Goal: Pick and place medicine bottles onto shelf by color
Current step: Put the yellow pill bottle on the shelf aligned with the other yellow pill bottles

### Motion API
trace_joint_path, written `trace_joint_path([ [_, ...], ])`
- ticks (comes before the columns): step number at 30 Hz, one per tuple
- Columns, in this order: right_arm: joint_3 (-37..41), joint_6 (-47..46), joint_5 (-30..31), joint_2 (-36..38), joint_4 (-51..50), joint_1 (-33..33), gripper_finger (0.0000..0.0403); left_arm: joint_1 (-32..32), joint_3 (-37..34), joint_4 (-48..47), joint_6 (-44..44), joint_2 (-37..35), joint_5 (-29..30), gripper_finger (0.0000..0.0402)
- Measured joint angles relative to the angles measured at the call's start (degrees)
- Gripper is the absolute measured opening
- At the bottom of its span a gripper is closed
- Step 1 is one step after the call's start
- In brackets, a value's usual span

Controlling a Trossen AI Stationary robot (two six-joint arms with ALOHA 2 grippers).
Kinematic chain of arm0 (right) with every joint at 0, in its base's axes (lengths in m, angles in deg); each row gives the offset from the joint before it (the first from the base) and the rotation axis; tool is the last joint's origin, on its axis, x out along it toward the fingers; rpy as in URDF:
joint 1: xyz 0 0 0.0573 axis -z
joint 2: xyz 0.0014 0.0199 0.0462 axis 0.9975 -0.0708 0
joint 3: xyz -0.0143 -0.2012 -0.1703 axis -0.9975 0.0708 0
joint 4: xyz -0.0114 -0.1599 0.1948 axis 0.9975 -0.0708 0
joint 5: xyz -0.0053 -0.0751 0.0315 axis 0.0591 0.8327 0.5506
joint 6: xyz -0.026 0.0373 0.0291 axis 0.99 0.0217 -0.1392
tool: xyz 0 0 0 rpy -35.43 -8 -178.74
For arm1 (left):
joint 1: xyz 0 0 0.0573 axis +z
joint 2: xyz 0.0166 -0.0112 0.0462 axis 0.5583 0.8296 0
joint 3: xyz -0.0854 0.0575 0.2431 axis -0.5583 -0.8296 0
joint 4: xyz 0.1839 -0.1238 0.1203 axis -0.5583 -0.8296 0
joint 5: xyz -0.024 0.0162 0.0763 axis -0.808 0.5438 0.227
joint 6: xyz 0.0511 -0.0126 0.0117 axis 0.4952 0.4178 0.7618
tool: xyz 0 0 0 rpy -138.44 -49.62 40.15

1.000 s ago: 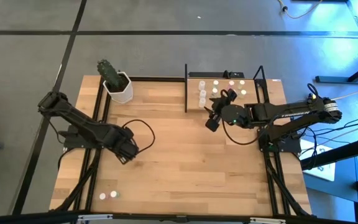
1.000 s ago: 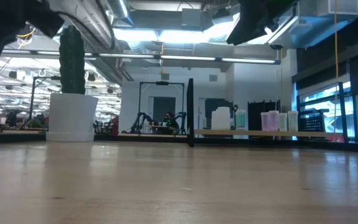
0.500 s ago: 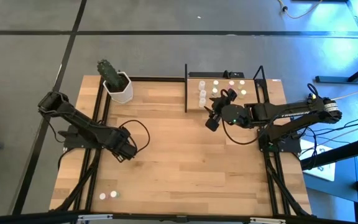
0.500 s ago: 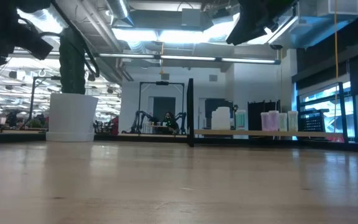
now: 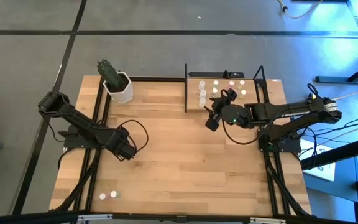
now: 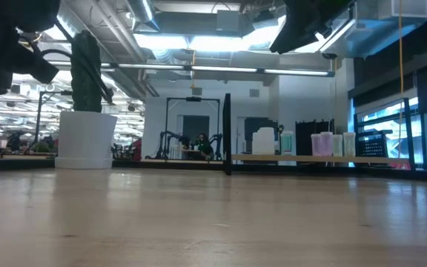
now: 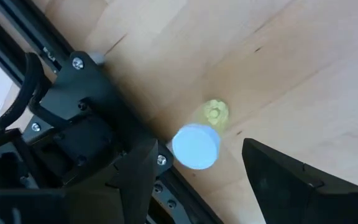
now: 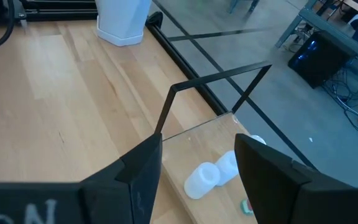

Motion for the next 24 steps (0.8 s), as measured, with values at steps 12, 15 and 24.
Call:
trace_joint_path([
  [12, 0.00, 0.00, -0.09, 0.00, -0.02, 0.00, 0.0204, 0.00, -3.08, 3.20, -1.50, 0.00, 0.02, 0.0228],
  [15, 0.00, -0.10, -0.10, 0.00, -0.02, -0.01, 0.0204, 0.00, -3.08, 3.64, -1.40, 0.00, 0.04, 0.0228],
  [24, 0.00, -0.14, -0.14, 0.00, -0.03, 0.00, 0.0204, 0.00, -4.51, 6.86, -1.45, -0.02, -0.08, 0.0228],
])
